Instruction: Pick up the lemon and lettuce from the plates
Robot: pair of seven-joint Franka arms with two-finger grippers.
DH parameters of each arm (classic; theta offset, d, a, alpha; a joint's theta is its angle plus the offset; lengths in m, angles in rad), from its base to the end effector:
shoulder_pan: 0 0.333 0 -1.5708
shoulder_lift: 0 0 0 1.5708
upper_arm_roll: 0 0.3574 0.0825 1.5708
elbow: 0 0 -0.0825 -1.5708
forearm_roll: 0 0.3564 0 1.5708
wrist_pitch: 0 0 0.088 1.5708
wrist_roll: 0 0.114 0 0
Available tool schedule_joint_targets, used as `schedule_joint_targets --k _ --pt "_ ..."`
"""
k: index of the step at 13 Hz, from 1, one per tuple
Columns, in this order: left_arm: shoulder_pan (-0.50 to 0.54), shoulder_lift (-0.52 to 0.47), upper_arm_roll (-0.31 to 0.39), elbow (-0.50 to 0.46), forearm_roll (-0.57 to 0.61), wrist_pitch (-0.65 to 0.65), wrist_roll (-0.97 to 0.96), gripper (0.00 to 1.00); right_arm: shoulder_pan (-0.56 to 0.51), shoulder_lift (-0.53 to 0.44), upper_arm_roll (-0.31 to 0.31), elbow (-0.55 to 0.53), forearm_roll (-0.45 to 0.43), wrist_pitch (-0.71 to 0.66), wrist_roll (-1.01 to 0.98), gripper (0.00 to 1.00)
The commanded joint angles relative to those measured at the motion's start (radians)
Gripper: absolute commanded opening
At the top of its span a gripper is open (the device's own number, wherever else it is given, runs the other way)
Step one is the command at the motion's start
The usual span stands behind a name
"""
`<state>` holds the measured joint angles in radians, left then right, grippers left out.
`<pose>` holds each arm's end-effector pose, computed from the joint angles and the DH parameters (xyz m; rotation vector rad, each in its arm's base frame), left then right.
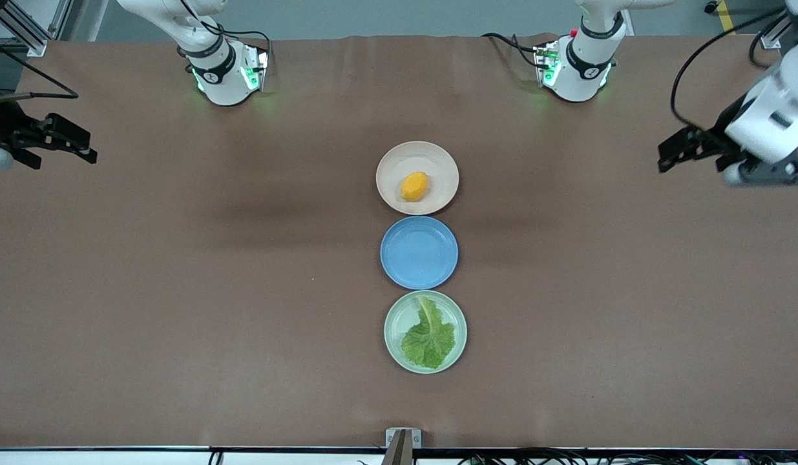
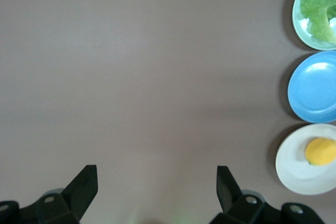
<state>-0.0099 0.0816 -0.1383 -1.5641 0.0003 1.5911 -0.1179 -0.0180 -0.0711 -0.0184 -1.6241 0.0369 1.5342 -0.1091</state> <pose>0.5488 -0.0784 0.6199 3.1364 -0.0473 -0.0860 0.4974 -0.0142 0.6686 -3.0999 -0.1144 0.0248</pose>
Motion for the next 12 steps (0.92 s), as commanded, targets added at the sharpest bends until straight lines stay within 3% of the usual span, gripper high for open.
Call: schedule_joint_targets --k 1,6,9,12 --pt "-0.068 0.199 -0.017 0.130 -0.008 0.111 -0.060 1.00 -0.011 0.022 0.001 0.033 0.005 -0.008 -0.009 1.00" --pt "-0.237 0.391 -0.017 0.208 -0.003 0.317 -0.345 1.00 -0.016 0.127 0.001 0.036 0.003 0.021 -0.012 1.00" --pt "-0.327 0.493 -0.006 0.216 0.004 0.528 -0.378 1.00 -0.026 0.229 0.001 0.058 0.011 0.037 -0.012 1.00" --pt "-0.409 0.590 0.020 0.217 0.056 0.728 -0.419 0.97 -0.004 0.226 0.006 0.044 0.055 0.041 0.067 1.00"
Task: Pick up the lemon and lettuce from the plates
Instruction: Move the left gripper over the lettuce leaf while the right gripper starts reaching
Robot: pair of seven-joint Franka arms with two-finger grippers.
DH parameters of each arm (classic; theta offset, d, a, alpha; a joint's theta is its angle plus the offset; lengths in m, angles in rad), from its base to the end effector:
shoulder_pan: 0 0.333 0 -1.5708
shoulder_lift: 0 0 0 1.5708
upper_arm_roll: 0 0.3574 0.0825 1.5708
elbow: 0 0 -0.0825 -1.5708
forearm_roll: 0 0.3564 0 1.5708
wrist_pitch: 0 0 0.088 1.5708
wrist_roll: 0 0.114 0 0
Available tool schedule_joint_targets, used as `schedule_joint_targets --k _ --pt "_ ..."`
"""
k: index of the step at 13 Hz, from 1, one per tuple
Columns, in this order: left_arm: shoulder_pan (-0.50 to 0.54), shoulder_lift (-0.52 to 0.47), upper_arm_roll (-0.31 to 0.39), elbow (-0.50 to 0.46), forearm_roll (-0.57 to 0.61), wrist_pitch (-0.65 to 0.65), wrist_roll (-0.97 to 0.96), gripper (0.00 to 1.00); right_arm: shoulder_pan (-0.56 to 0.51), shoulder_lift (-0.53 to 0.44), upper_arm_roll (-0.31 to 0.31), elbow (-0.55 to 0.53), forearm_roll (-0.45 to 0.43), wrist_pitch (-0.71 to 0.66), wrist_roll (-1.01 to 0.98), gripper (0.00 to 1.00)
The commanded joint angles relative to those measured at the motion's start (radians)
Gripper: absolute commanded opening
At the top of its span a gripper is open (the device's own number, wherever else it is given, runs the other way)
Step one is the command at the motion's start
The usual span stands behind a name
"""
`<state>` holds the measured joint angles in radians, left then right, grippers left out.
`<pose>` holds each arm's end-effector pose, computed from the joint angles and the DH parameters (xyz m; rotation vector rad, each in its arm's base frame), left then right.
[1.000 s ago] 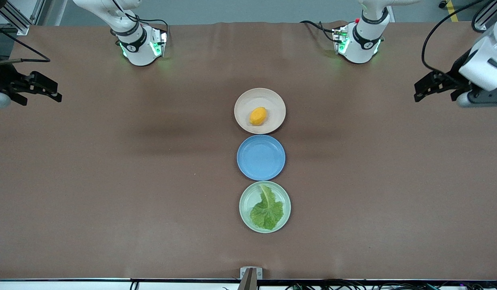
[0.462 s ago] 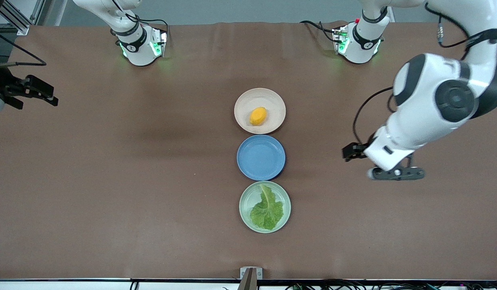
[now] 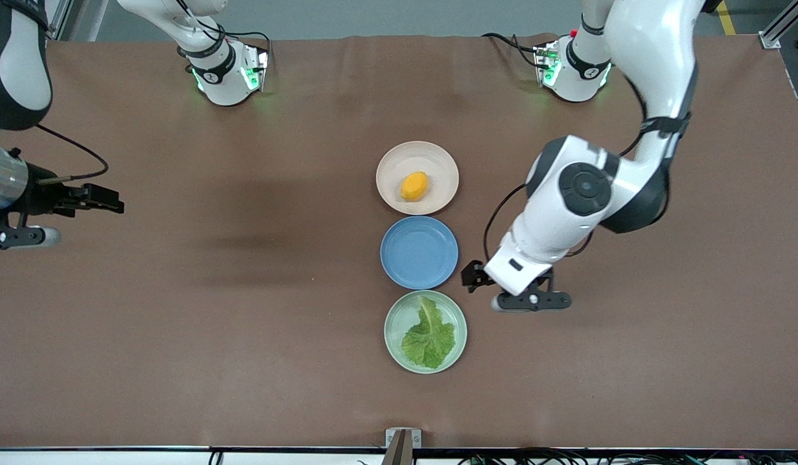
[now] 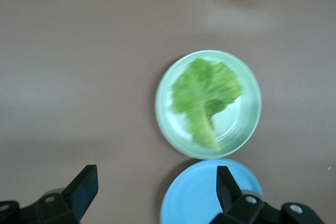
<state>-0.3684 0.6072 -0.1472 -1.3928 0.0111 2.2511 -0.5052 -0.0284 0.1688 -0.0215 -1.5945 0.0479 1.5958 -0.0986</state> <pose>0.6596 -0.3426 0.4210 2.9412 0.0302 0.2811 0.5743 -0.0223 0.5573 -3.0742 -0.0669 0.2523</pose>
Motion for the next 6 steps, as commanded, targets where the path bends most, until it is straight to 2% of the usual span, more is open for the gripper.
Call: schedule_joint_targets --k 1,4,6 --pt "-0.088 0.087 0.053 0.047 0.052 0.114 -0.064 0.95 0.030 -0.021 0.011 -0.005 0.062 -0.022 0.144 1.00" --pt "-0.240 0.176 0.197 0.070 0.050 0.189 -0.143 0.82 0.161 -0.067 0.012 -0.067 0.064 -0.013 0.357 1.00" --pt "-0.277 0.256 0.242 0.125 0.050 0.232 -0.171 0.76 0.256 -0.101 0.012 -0.120 0.064 0.009 0.486 1.00"
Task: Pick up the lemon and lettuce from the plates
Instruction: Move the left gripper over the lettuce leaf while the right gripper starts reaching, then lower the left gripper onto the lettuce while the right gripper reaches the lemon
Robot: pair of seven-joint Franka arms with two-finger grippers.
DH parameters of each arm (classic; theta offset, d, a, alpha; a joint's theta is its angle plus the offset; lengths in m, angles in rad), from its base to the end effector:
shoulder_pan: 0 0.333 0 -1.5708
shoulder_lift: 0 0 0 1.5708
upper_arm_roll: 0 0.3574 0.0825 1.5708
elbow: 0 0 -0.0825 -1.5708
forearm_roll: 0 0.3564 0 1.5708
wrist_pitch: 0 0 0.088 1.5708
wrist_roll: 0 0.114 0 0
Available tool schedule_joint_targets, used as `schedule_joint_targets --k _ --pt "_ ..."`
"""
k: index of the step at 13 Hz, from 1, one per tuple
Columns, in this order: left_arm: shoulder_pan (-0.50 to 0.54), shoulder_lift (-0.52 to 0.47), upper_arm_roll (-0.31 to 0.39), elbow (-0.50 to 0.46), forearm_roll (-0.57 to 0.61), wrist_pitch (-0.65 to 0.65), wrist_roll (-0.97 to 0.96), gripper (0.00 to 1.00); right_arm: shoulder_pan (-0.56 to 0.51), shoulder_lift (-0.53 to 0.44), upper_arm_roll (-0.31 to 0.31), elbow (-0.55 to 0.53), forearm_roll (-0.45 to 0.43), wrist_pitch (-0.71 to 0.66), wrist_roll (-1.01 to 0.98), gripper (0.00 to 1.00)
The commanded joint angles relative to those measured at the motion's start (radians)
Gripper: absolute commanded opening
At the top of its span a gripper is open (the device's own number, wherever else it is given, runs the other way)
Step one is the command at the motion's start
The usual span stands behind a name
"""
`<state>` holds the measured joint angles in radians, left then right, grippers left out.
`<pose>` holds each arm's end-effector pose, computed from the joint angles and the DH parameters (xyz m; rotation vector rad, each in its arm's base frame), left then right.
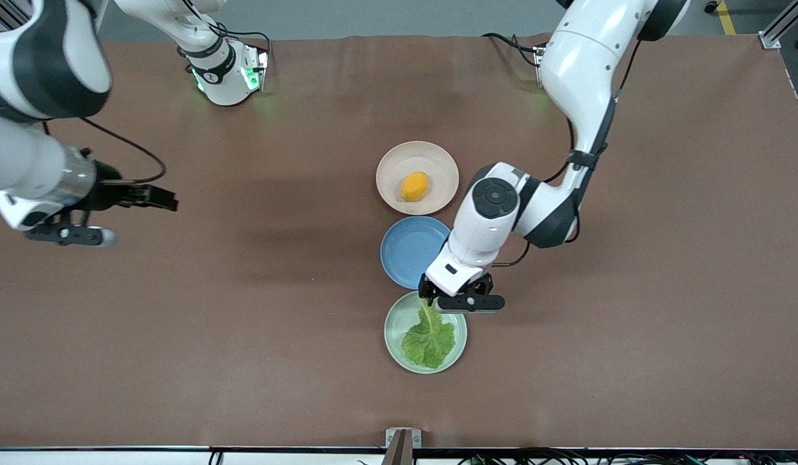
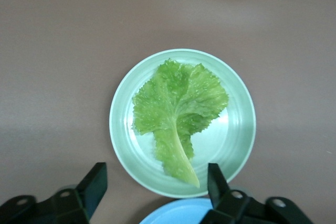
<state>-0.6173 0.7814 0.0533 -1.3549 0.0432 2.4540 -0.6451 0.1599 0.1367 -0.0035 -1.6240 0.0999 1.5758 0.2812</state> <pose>0.6484 -0.4238 0.3271 2.9821 0.0457 0.4516 0.5530 0.0988 0.5619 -3.0624 0.2064 0.3109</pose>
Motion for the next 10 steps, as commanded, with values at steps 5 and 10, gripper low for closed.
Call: schedule_joint_targets --k 5,10 --pt "-0.032 0.163 0.039 0.089 0.015 0.118 -0.047 0.73 0.409 -0.134 -0.007 -0.321 0.014 0.295 0.607 1.00" --pt "-0.032 0.196 0.031 0.088 0.014 0.137 -0.048 0.66 0.667 -0.016 -0.007 -0.358 0.012 0.541 1.019 1.00"
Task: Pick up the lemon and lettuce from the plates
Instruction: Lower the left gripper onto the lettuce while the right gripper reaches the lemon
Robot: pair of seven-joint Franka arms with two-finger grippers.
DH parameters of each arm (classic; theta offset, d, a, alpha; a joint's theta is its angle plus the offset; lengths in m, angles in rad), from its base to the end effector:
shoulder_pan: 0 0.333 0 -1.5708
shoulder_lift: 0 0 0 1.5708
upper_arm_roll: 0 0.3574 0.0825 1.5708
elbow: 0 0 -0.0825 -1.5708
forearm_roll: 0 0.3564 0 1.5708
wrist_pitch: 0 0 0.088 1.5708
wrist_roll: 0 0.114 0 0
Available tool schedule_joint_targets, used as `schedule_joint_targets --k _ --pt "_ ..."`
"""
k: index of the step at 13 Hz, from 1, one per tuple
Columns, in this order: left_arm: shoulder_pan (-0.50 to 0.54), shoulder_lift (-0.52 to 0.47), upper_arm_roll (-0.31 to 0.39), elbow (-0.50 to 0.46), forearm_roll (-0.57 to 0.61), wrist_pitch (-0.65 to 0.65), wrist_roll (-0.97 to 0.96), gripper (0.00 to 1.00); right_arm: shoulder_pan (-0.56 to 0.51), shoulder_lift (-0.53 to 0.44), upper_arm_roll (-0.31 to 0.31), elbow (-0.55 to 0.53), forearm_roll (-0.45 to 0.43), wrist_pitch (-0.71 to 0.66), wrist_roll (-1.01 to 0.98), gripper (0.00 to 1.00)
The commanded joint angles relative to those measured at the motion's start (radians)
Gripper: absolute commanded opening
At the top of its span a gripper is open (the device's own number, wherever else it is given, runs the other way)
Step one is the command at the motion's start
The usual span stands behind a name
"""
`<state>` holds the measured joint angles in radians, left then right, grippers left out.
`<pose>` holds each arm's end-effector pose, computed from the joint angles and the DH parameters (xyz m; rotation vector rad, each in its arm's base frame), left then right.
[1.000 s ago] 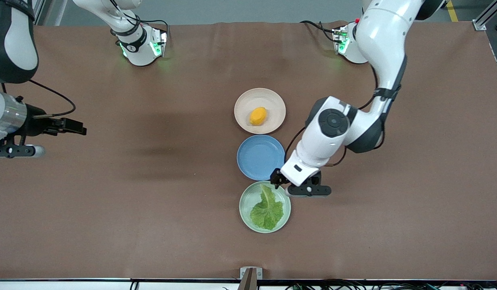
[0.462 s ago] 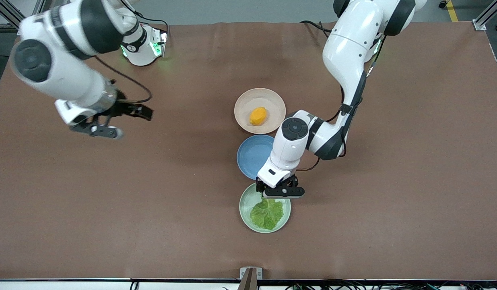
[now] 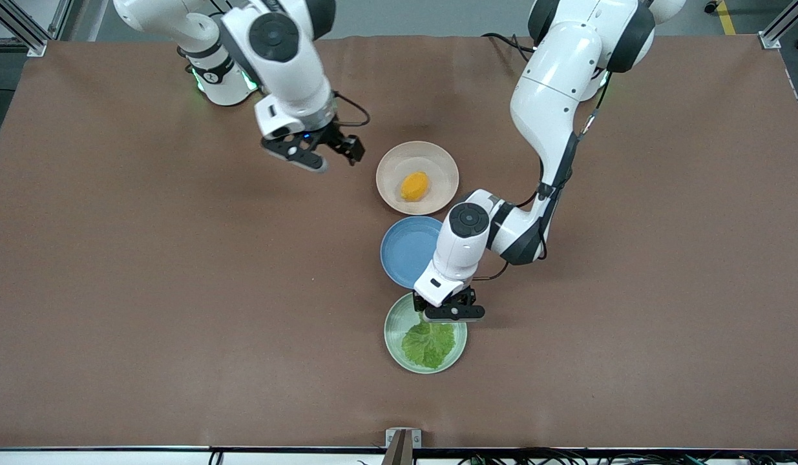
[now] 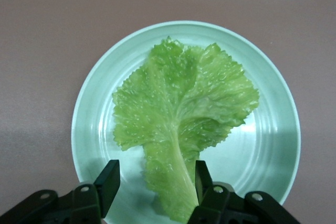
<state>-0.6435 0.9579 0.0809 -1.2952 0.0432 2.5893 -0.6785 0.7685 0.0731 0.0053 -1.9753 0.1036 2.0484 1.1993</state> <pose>0.6561 -0.4387 0.2332 2.9767 0.0556 0.4910 0.3897 0.3895 0.4792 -3.0023 0.7239 0.1191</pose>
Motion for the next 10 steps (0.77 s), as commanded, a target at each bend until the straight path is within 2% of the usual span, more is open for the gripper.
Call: schedule_joint_targets --k 1,4,7,10 --pt "-0.005 0.025 0.002 0.030 0.012 0.002 -0.015 0.65 0.101 0.095 -0.016 0.000 0.007 0.122 0.161 1.00" --pt "-0.004 0.024 -0.018 0.033 0.010 0.002 -0.021 0.64 0.196 0.268 -0.018 0.061 -0.008 0.246 0.294 1.00" --pt "-0.002 0.019 -0.026 0.039 0.007 0.002 -0.021 0.64 0.244 0.422 -0.019 0.195 -0.022 0.253 0.388 1.00" --pt "-0.002 0.025 -0.023 0.042 0.009 0.003 -0.018 0.64 0.258 0.482 -0.019 0.243 -0.044 0.256 0.396 1.00"
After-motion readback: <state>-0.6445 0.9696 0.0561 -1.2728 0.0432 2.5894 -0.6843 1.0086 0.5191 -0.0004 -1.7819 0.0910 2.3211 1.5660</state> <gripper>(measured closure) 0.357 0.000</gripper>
